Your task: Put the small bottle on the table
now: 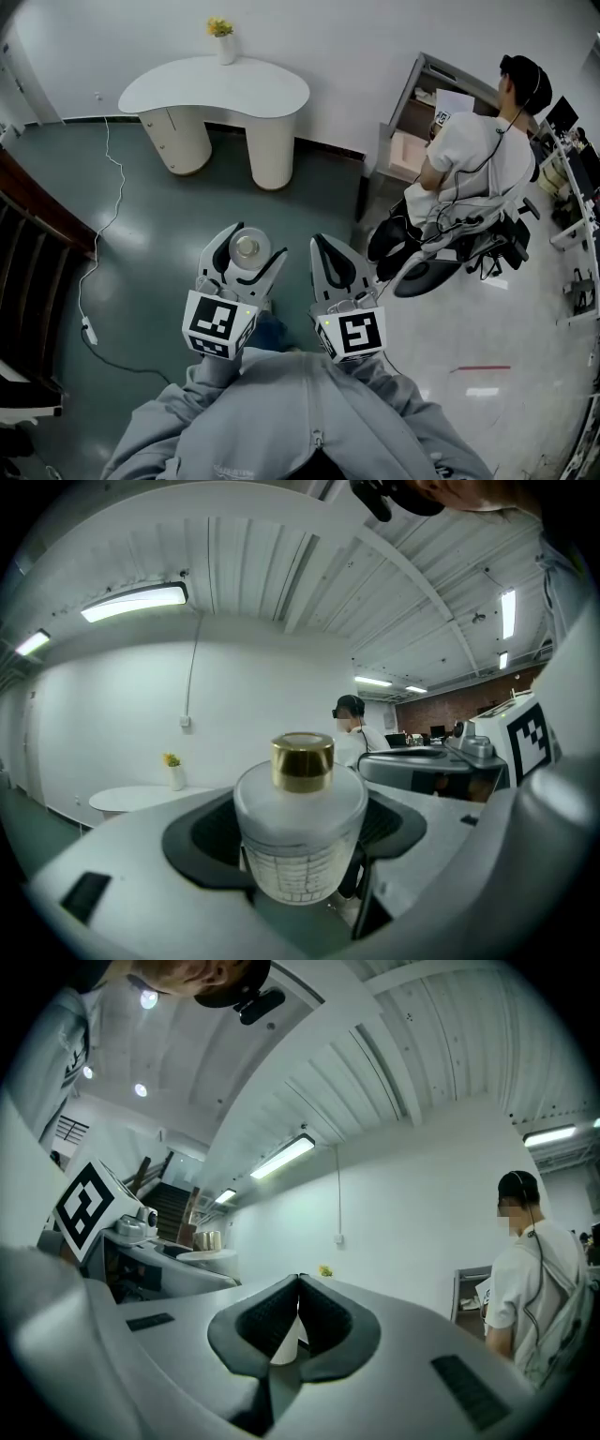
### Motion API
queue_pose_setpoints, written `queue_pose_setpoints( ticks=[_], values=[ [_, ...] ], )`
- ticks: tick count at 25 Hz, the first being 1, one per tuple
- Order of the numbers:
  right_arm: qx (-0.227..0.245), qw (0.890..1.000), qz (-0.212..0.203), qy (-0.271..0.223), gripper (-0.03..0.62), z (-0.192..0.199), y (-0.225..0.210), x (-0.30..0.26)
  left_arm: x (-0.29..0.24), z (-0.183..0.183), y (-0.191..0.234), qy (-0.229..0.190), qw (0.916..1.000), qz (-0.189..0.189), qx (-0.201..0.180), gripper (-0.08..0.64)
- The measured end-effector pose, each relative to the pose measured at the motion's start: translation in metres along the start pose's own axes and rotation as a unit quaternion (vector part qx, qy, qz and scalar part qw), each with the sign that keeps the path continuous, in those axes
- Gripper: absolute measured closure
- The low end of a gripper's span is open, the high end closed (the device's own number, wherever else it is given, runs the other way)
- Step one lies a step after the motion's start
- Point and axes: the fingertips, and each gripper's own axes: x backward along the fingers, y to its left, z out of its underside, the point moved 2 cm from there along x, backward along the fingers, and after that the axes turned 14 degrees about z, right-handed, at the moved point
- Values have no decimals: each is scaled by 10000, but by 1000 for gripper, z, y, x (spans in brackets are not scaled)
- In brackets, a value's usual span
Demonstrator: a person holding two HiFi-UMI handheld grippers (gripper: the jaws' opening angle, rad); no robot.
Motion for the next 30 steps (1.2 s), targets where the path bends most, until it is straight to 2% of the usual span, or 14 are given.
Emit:
queue_pose_setpoints(
  ticks=[6, 14, 22, 30],
  values=[
    [107, 9999, 4, 35, 566, 14, 0, -45, -25, 8, 43, -66, 10000, 41, 47, 222],
    [58, 10000, -16, 44, 566, 26, -8, -155, -84, -6, 132, -148, 9997, 169, -68, 222],
    [-37, 9995, 141, 278, 566, 52, -12, -254, -129, 0, 224, -47, 9995, 321, -5, 222],
    [25, 9985, 333, 441, 566, 66, -17, -324, -168, 1, 288, -132, 9979, 632, 12, 222]
  ],
)
